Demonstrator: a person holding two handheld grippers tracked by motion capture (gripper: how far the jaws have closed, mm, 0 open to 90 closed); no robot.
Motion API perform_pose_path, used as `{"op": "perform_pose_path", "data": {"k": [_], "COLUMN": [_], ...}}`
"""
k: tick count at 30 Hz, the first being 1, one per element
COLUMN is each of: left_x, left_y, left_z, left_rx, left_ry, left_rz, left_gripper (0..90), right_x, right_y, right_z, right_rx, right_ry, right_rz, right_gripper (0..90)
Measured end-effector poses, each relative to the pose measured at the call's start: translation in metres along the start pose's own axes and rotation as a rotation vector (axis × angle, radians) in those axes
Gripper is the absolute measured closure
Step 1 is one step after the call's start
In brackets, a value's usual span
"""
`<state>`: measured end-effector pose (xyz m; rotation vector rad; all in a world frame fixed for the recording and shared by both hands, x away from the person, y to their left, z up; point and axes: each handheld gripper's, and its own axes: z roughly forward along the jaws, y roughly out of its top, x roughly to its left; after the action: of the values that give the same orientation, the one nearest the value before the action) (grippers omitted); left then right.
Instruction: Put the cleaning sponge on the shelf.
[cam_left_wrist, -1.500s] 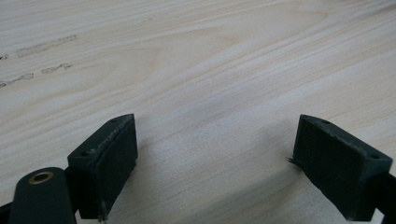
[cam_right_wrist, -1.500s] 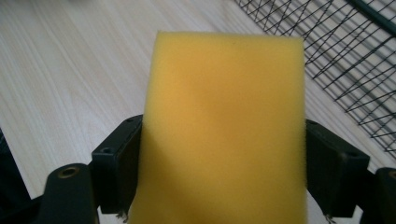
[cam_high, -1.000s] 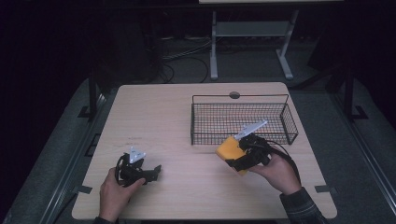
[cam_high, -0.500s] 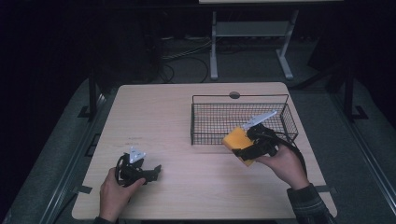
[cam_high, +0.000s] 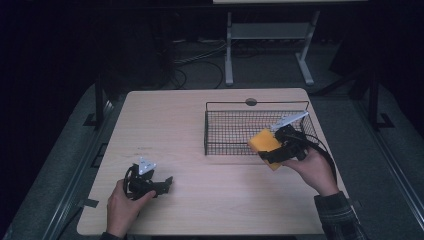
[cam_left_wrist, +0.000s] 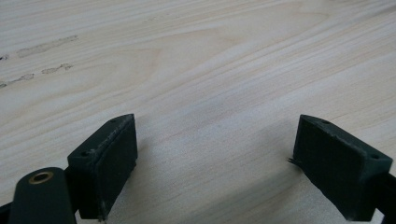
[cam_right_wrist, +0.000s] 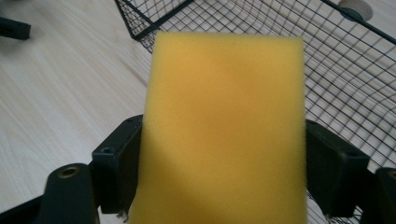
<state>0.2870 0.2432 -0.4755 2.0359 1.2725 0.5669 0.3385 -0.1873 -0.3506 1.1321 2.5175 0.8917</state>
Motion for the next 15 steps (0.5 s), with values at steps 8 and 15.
{"op": "perform_pose_path", "data": {"k": [8, 15], "left_x": [0.000, 0.000], "left_y": [0.000, 0.000], "left_z": [0.000, 0.000], "left_rx": [0.001, 0.003], "left_ry": [0.001, 0.001], "left_rz": [0.000, 0.003], "left_gripper": [12.8, 12.8], "right_x": [-0.016, -0.032], "right_y": [0.002, 0.006], "right_z": [-0.003, -0.006], "right_rx": [0.010, 0.010], "right_ry": [-0.025, -0.049], "right_rz": [0.024, 0.047], "right_gripper": [22.4, 22.4]}}
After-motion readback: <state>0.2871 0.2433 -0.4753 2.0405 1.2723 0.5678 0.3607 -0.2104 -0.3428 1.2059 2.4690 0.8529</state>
